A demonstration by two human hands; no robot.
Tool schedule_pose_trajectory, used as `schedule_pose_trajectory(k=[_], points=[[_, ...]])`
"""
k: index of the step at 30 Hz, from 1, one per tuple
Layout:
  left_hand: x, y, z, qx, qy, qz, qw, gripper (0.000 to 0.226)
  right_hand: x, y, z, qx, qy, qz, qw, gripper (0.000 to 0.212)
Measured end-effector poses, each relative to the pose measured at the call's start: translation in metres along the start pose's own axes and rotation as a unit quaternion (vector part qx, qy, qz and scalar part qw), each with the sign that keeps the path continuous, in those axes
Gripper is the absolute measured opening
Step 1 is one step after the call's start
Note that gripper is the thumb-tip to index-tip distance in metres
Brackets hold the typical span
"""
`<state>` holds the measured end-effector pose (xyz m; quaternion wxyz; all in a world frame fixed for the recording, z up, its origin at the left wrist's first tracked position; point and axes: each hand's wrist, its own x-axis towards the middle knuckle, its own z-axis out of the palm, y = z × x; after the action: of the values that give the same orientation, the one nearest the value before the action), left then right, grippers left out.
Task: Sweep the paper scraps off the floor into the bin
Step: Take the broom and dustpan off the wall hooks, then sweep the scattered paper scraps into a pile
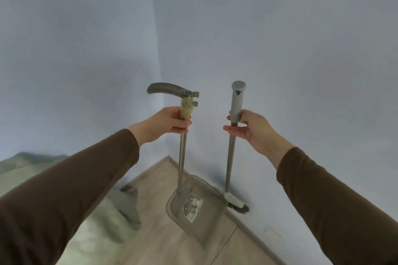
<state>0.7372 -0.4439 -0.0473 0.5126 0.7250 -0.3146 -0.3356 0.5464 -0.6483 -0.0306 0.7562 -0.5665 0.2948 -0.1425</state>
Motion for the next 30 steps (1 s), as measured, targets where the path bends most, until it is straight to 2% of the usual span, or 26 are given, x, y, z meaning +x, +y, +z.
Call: schedule_pose_trajectory(k=[2,4,7,9,12,14,17,20,23,24,27,30], points=[[-0.043,-0.034,0.013,-0.053,-0.033,-0.036,0.997,0.031,-0.028,0.03,0.009,0.072,0.007,0.07,0.995,0.039],[-0.093,-0.064,0.03,-0.094,-0.061,-0.061,0.992,0.033,-0.055,0.059,0.016,0.06,0.034,0.113,0.991,0.041],[-0.164,-0.1,0.051,-0.123,-0.096,-0.098,0.983,0.032,-0.101,0.098,0.026,0.023,0.016,0.168,0.985,0.02],[-0.205,-0.118,0.059,-0.225,-0.127,-0.134,0.957,0.046,-0.13,0.122,0.029,0.035,-0.024,0.195,0.98,0.007],[-0.265,-0.14,0.063,-0.335,-0.107,-0.217,0.91,0.083,-0.177,0.16,0.031,0.087,-0.059,0.228,0.968,0.015],[-0.301,-0.149,0.066,-0.335,-0.102,-0.244,0.904,0.077,-0.21,0.186,0.031,0.108,-0.055,0.262,0.957,0.019],[-0.348,-0.159,0.071,-0.3,-0.115,-0.262,0.91,0.064,-0.251,0.226,0.021,0.017,-0.034,0.341,0.939,0.022],[-0.39,-0.162,0.08,-0.253,-0.125,-0.282,0.917,0.06,-0.28,0.264,0.006,-0.018,-0.036,0.385,0.922,0.03],[-0.43,-0.173,0.088,-0.237,-0.098,-0.315,0.914,0.054,-0.306,0.294,0.007,-0.069,-0.054,0.409,0.909,0.014],[-0.443,-0.178,0.089,-0.236,-0.095,-0.318,0.913,0.052,-0.316,0.305,0.009,-0.084,-0.057,0.409,0.907,0.015],[-0.484,-0.184,0.097,-0.203,-0.077,-0.33,0.919,0.064,-0.349,0.338,0.006,-0.122,-0.051,0.391,0.911,0.017],[-0.527,-0.179,0.108,-0.188,-0.038,-0.343,0.92,0.077,-0.388,0.366,-0.013,-0.113,-0.037,0.446,0.887,0.016]])
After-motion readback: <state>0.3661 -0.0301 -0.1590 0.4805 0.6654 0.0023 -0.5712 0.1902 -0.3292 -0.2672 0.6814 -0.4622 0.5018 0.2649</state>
